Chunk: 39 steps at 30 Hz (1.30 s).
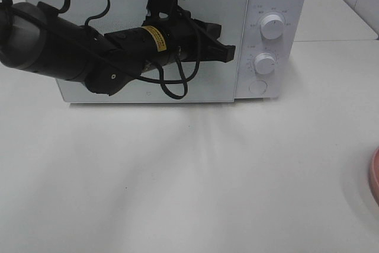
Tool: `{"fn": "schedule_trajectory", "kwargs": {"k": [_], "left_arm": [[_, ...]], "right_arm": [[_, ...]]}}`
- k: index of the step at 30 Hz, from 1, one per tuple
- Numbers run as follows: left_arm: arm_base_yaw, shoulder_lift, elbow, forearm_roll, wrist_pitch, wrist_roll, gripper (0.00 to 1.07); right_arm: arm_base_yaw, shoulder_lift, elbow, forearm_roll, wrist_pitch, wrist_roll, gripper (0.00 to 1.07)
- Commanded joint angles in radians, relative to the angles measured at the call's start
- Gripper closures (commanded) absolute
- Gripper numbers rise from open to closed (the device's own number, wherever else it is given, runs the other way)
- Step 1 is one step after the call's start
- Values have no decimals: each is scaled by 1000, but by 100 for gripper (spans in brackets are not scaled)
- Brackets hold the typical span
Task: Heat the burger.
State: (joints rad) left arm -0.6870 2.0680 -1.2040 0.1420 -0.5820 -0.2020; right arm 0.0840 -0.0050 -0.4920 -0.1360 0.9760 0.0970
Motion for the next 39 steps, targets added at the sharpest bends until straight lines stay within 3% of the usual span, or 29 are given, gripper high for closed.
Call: {"fn": "schedule_trajectory", "kwargs": {"k": [1, 2, 3, 4, 5, 7, 16, 24, 27, 29, 30, 31, 32, 33, 34, 39], "left_arm": [[28, 7, -27, -142, -10, 17, 107], [29, 7, -27, -176, -19, 56, 107], [29, 7, -27, -176, -19, 56, 107], [29, 7, -27, -214, -28, 104, 107], [29, 7, -27, -214, -28, 104, 107], [29, 7, -27, -271, -38, 155, 107], [-6, -24, -27, -255, 46, 158, 107], [-105, -116, -24, -245, 318, 156, 107], [-139, -152, -19, -249, 440, 155, 102], [-178, -190, -19, -248, 576, 156, 79], [-178, -190, -19, -248, 576, 156, 79], [-198, -209, -19, -246, 652, 155, 52], [-198, -209, -19, -246, 652, 155, 52], [-219, -220, -19, -247, 718, 155, 21], [-226, -225, -19, -247, 760, 155, 7], [-234, -229, -19, -269, 969, 151, 7]], "right_arm": [[-6, -34, 1, -2, -13, 4, 31], [-6, -34, 1, -2, -13, 4, 31], [-6, -34, 1, -2, -13, 4, 31], [-6, -34, 1, -2, -13, 4, 31], [-6, -34, 1, -2, -13, 4, 31], [-6, -34, 1, -2, -13, 4, 31], [-6, -34, 1, -2, -13, 4, 31], [-6, -34, 1, -2, -13, 4, 31], [-6, -34, 1, -2, -13, 4, 31], [-6, -34, 1, -2, -13, 4, 31], [-6, -34, 1, -2, -13, 4, 31], [-6, -34, 1, -2, -13, 4, 31], [-6, -34, 1, -2, -13, 4, 31], [-6, -34, 1, -2, -13, 4, 31], [-6, -34, 1, -2, -13, 4, 31], [-6, -34, 1, -2, -13, 4, 31]]}}
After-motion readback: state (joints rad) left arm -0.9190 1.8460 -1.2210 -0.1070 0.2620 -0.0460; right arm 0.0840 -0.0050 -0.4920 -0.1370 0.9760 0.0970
